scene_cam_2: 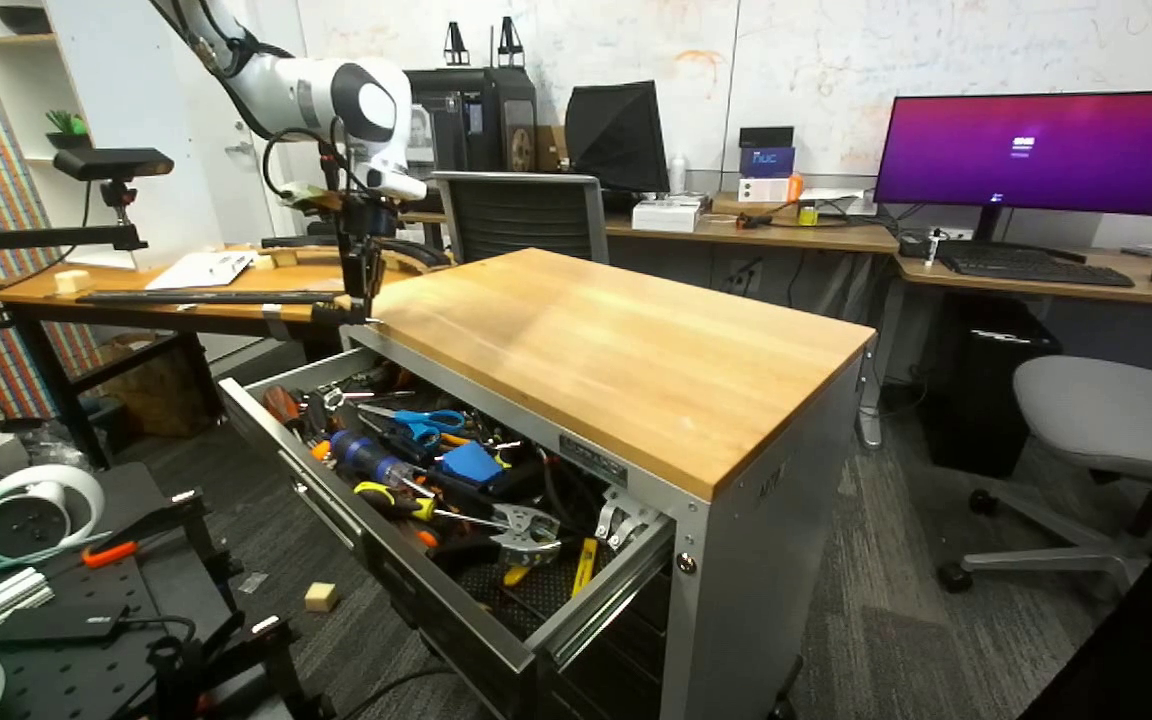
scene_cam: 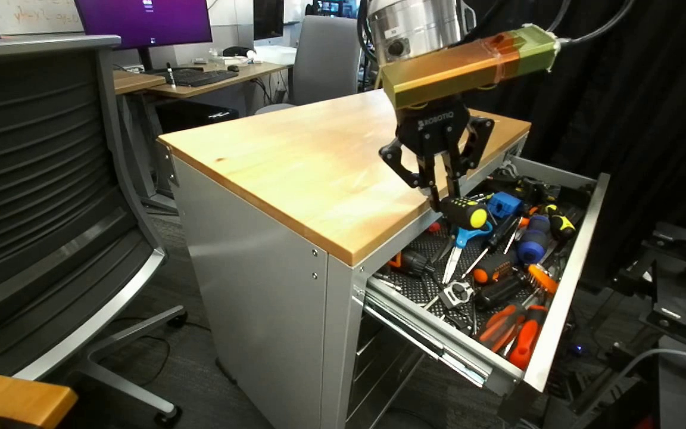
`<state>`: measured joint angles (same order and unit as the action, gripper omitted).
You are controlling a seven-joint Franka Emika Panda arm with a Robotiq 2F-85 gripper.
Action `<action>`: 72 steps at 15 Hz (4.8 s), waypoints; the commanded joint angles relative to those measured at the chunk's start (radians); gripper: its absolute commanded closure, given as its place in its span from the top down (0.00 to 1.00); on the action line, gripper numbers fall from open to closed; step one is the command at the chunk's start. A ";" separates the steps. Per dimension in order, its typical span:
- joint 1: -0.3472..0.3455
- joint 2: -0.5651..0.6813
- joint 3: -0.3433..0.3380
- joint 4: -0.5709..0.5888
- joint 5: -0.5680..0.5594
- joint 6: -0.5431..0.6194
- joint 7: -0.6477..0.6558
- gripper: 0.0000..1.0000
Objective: Put the screwdriver in the open drawer then close the drawer
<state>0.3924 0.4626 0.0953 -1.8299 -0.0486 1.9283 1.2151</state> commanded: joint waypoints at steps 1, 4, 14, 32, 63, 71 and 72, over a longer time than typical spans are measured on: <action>-0.009 -0.093 -0.007 -0.138 -0.005 0.057 0.116 0.07; -0.037 -0.115 0.000 -0.198 0.023 0.099 0.159 0.49; -0.109 -0.242 0.059 -0.462 0.203 0.071 0.062 1.00; -0.040 0.087 0.057 -0.243 0.090 0.006 -0.321 0.00; 0.159 0.104 -0.015 -0.027 -0.695 0.100 0.115 0.33; 0.040 -0.222 0.107 -0.114 -0.410 0.033 -0.148 0.94; 0.026 -0.250 0.116 -0.088 -0.367 0.018 -0.214 0.99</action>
<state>0.4667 0.3280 0.1743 -1.9269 -0.5194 1.9765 1.1417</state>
